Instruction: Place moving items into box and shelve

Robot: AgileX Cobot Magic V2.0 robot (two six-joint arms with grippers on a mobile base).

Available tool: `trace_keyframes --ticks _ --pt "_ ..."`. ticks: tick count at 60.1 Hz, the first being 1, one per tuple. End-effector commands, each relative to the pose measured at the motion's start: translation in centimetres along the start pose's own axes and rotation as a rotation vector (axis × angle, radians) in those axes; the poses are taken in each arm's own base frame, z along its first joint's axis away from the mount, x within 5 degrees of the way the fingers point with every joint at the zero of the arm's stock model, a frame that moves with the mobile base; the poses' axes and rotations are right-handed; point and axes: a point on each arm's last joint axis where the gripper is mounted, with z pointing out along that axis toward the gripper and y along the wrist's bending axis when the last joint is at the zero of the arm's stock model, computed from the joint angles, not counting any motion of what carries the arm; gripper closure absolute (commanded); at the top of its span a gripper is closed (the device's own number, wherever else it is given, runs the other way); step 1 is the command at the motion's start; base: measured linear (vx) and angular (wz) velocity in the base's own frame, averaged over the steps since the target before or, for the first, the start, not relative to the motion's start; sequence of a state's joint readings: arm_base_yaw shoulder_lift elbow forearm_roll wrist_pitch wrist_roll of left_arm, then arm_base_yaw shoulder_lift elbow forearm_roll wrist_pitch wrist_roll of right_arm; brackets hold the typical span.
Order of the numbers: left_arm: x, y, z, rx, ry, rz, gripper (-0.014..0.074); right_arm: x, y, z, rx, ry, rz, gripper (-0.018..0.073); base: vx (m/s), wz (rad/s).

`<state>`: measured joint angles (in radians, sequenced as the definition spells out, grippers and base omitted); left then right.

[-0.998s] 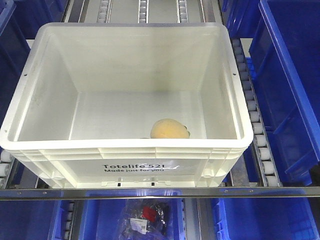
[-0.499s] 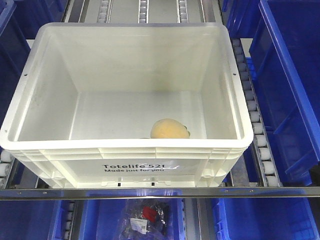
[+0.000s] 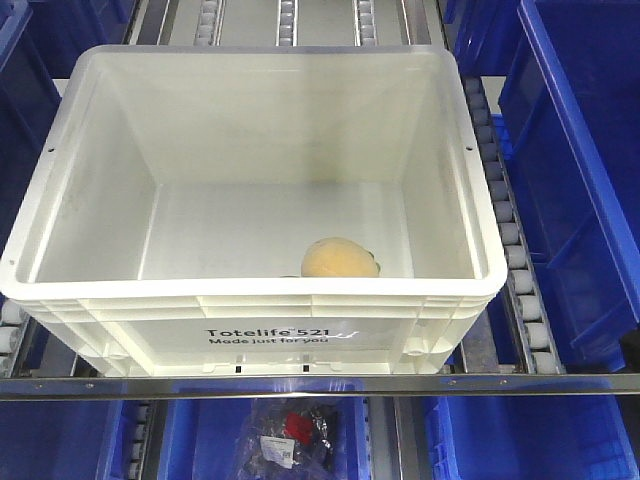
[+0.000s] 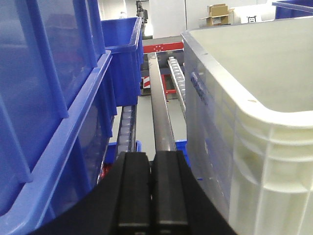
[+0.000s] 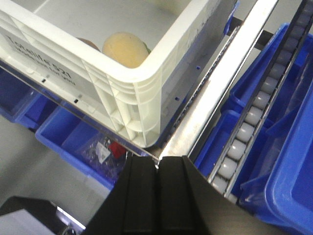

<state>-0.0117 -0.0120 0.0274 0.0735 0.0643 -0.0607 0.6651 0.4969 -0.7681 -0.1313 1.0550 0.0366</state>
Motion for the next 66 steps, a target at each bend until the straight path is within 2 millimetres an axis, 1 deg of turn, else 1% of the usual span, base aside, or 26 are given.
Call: trace_keyframes --ticks 1,5,6,16,26,37,42,45,66 --pt "-0.2 -0.1 -0.1 0.012 -0.082 -0.012 0.0576 -1.0 -0.4 -0.6 0.048 -0.180 0.024 0.0569 0.00 0.00" --pt "-0.2 -0.1 -0.1 0.012 -0.082 -0.012 0.0576 -0.4 -0.8 -0.3 0.110 -0.281 0.058 0.0569 0.00 0.00" --pt "-0.2 -0.1 -0.1 0.012 -0.082 -0.012 0.0576 -0.1 -0.8 0.0 0.122 -0.305 0.063 0.0569 0.00 0.00" --pt "-0.2 -0.1 -0.1 0.012 -0.082 -0.012 0.0576 3.8 -1.2 2.4 0.291 -0.532 0.126 0.0569 0.00 0.00" --pt "-0.2 -0.1 -0.1 0.012 -0.082 -0.012 0.0576 7.9 -1.3 5.0 0.431 -0.648 0.172 0.0569 0.00 0.00" --pt "-0.2 -0.1 -0.1 0.012 -0.082 -0.012 0.0576 10.8 -1.1 6.6 0.506 -0.730 0.194 0.0569 0.00 0.00" --pt "-0.2 -0.1 -0.1 0.012 -0.082 -0.012 0.0576 11.7 -1.0 7.1 0.522 -0.751 0.196 0.0569 0.00 0.00" --pt "-0.2 -0.1 -0.1 0.012 -0.082 -0.012 0.0576 11.9 -1.0 7.3 0.521 -0.742 0.203 0.0569 0.00 0.00" --pt "-0.2 -0.1 -0.1 0.012 -0.082 -0.012 0.0576 11.9 -1.0 7.3 0.526 -0.737 0.190 0.0569 0.00 0.00"
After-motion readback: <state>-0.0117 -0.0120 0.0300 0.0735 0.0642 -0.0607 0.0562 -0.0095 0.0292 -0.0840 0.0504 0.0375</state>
